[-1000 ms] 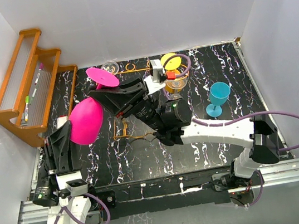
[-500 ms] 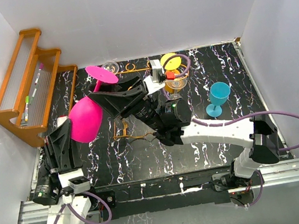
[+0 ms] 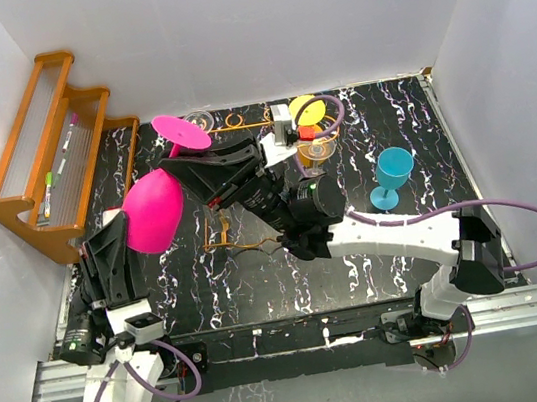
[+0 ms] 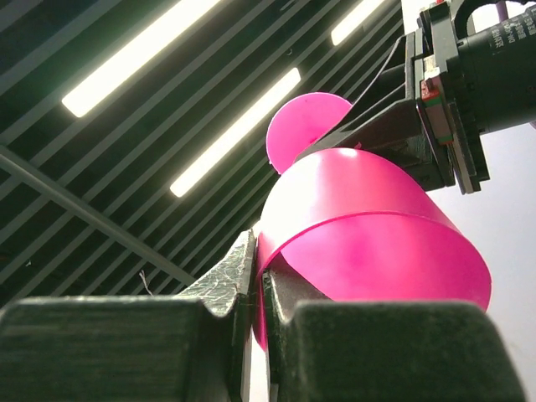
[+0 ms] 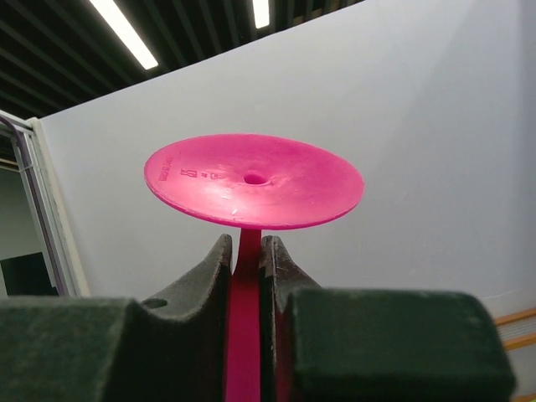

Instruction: Place the wine glass upside down on the wine glass rack

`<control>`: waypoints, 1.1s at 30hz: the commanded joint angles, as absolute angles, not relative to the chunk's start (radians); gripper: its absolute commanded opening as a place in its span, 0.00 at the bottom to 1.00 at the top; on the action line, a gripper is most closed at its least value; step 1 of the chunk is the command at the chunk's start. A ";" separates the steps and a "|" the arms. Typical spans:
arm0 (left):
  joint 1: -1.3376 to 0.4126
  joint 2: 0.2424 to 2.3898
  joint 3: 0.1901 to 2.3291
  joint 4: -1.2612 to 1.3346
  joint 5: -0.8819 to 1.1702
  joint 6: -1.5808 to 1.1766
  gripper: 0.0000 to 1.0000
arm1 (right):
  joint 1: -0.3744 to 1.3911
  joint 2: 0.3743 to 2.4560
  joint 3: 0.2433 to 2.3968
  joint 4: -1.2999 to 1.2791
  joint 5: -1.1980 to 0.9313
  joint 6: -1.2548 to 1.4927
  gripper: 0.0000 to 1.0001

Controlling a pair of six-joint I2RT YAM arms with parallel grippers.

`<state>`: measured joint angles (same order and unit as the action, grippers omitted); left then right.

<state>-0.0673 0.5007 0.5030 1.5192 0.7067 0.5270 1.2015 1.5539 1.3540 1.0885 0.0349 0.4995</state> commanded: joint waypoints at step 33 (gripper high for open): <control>-0.042 0.625 1.192 -0.395 0.012 0.346 0.97 | 1.213 1.015 1.139 -0.127 0.531 0.171 0.08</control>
<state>-0.0547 0.4908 1.1088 0.0662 0.1722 0.4118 1.2106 1.0378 1.1587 -0.1226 0.3637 0.1917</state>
